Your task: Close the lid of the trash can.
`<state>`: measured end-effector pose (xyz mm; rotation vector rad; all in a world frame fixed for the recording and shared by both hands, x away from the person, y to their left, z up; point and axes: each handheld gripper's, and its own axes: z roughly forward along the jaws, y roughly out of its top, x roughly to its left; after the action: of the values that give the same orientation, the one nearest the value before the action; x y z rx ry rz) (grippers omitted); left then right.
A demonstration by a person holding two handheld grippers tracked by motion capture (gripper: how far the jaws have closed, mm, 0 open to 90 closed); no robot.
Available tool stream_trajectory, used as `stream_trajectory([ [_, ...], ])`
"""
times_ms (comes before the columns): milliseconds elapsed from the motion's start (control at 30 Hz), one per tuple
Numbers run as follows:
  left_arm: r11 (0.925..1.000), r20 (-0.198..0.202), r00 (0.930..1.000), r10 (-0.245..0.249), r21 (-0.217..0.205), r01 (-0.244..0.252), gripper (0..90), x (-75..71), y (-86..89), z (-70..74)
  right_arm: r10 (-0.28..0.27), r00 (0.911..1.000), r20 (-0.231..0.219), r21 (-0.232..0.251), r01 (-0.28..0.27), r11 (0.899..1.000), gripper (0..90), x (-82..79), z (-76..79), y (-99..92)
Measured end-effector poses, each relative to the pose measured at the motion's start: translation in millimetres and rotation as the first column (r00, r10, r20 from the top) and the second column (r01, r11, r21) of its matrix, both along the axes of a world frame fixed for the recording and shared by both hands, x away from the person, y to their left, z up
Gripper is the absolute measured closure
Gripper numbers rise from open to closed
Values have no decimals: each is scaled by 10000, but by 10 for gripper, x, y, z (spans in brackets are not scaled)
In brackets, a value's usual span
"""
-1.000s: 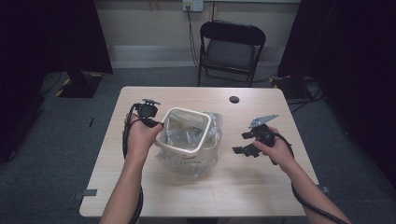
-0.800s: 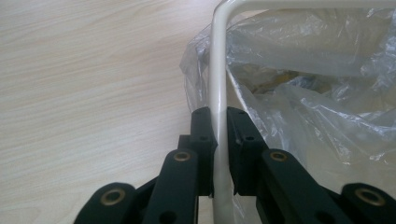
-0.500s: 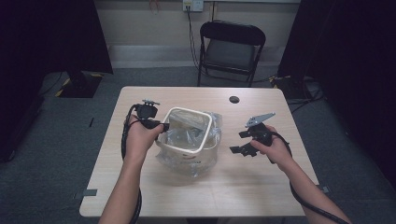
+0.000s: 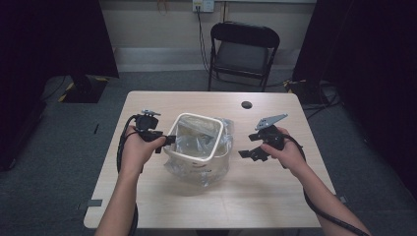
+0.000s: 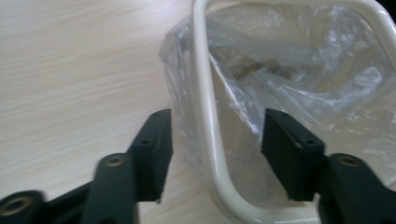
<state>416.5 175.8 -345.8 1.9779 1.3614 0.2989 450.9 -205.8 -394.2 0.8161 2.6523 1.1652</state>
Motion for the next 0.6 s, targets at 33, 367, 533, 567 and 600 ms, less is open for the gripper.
stream_trajectory([
  [33,10000,29,10000,9,64,-9,443,2,-1,0,11,10000,-2,3,-11,10000,152,1,-1,1],
  [367,10000,-51,10000,-3,31,3,492,115,-43,-4,-54,9999,-120,-43,53,10000,152,29,-48,-39],
  [533,9996,-14,9999,100,250,-99,522,231,-113,16,0,9999,-167,-66,-1,10000,152,49,-69,-25],
  [567,9997,-75,9999,122,221,-120,548,250,-129,21,-15,9998,-185,-87,14,10000,152,50,-74,-22],
  [600,9998,-104,9998,147,161,-146,558,266,-144,23,2,9998,-205,-103,-4,9999,152,55,-81,-21],
])
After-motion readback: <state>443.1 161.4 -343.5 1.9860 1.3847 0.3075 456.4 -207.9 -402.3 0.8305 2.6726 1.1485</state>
